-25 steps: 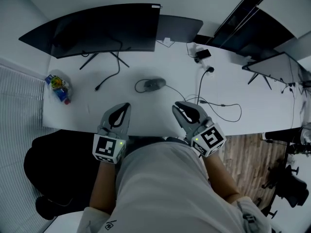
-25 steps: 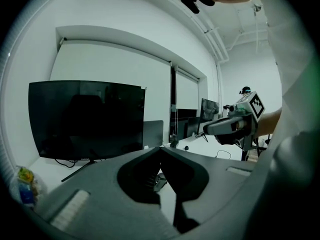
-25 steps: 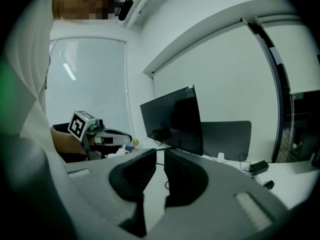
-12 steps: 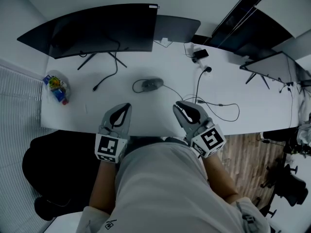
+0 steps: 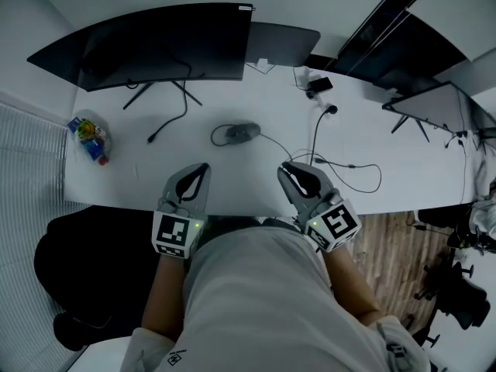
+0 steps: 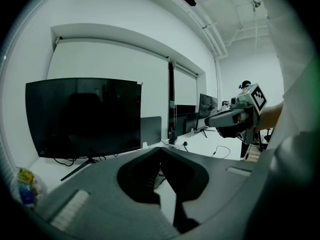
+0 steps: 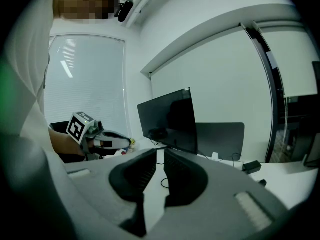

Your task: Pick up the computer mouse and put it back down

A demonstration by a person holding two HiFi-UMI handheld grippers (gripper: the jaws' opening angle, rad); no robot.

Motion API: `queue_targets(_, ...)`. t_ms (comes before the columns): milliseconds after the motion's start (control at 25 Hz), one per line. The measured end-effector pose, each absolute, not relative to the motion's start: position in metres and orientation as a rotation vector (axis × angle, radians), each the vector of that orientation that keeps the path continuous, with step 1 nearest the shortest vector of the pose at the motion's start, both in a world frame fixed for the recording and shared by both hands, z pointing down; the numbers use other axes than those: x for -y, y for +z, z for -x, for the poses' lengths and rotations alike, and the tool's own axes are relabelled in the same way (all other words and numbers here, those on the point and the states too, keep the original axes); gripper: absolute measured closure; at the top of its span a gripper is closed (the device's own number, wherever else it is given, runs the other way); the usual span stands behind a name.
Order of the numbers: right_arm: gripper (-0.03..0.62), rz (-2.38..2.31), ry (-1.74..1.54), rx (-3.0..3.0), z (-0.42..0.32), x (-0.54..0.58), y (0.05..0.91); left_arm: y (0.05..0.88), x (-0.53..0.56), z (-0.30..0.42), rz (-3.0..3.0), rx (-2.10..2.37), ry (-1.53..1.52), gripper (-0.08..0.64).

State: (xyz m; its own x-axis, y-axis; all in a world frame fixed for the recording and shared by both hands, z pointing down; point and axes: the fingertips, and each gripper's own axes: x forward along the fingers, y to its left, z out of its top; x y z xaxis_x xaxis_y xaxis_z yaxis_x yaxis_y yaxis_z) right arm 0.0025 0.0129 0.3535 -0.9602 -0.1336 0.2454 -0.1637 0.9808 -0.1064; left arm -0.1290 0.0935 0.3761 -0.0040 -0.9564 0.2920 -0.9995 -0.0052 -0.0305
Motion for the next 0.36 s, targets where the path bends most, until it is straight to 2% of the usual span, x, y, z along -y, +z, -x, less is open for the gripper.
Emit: queue_targets(360, 0.545, -0.222, 0.192, 2.875, -0.0051, -0.0182, 0.3551, 0.3773, -0.0964, 0.1265, -2.079, 2.071, 0.343, 0.551)
